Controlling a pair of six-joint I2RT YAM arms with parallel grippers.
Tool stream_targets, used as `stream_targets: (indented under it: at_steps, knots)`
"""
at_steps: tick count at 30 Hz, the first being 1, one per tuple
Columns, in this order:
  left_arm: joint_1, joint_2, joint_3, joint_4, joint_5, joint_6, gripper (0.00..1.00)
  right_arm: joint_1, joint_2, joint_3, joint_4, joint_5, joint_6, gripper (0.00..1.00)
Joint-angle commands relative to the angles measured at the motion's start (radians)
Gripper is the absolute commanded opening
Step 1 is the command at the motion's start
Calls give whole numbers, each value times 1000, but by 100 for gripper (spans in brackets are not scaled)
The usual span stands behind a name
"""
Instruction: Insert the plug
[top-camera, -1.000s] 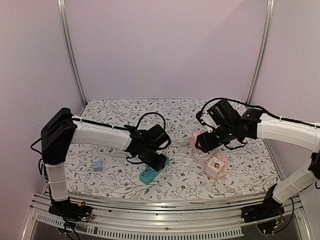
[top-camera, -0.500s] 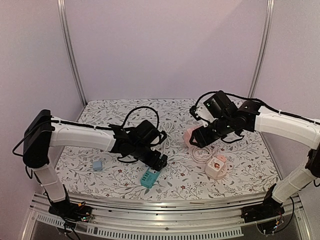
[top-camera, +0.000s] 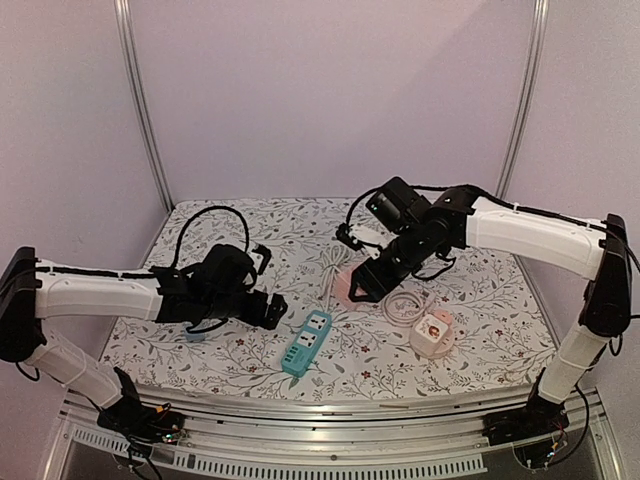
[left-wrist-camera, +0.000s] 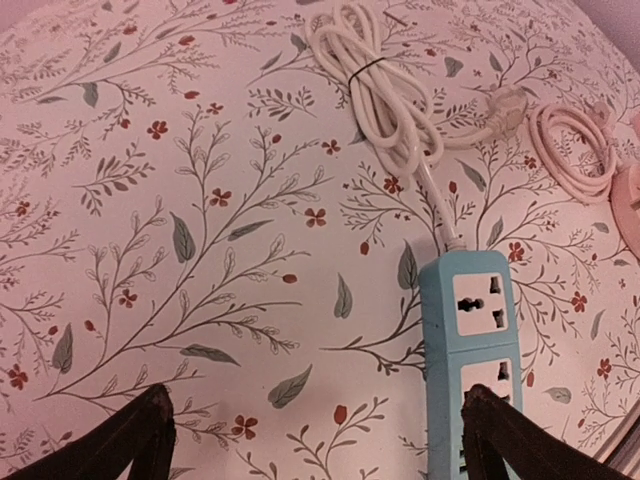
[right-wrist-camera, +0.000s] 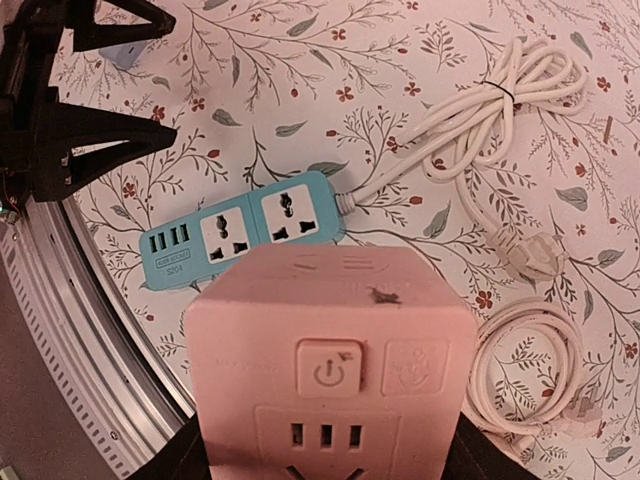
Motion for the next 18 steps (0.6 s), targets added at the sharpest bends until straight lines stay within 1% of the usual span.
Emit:
stream_targets:
  at_steps: [1, 9, 18]
  knots:
    - [19, -64, -80, 125, -69, -3, 99, 31, 88, 116, -89, -23, -70, 0]
    - [36, -136, -169, 214, -142, -7, 99, 85, 244, 291, -182, 13, -104, 0]
    - [43, -181, -215, 247, -154, -10, 99, 111, 385, 409, -227, 25, -105, 0]
